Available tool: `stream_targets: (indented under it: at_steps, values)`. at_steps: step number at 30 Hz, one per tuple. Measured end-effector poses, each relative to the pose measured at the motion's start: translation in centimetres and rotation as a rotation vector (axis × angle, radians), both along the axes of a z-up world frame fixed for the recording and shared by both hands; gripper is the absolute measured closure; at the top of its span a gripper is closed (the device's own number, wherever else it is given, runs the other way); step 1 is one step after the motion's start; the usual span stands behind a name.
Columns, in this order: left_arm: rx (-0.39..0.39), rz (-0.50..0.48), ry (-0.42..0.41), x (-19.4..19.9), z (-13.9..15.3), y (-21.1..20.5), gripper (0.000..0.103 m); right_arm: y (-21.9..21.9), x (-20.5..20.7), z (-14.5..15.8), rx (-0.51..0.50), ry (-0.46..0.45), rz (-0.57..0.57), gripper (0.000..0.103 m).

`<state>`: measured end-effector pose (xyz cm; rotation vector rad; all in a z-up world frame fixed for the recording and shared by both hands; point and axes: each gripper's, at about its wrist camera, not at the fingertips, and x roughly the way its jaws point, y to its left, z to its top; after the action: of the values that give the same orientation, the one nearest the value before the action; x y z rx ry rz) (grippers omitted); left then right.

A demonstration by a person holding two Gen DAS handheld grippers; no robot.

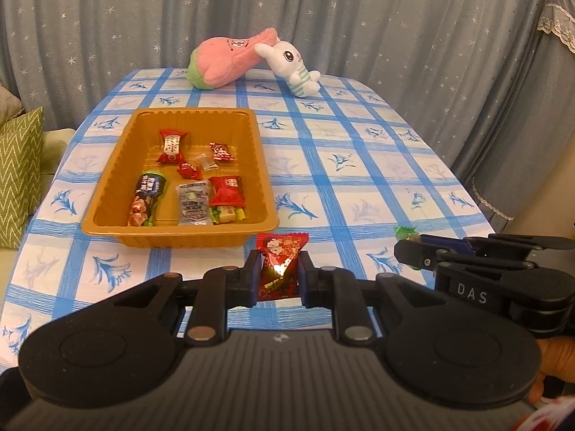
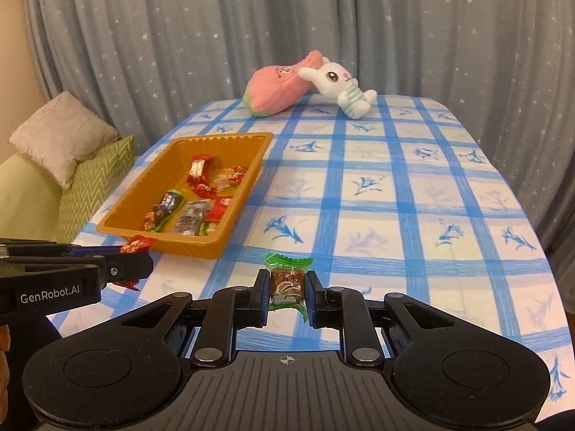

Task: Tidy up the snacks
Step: 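Carry the red and green candies with both tools over the orange tray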

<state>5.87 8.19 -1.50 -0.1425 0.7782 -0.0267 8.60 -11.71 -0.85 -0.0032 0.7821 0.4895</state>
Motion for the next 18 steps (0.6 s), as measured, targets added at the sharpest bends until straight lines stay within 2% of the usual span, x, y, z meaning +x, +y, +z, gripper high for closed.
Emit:
stream_targets:
  at_steps: [18]
  values:
    - [0.004,0.101,-0.014,1.8,0.8,6.6,0.085,6.9,2.2,0.1,0.007,-0.015,0.119,0.083]
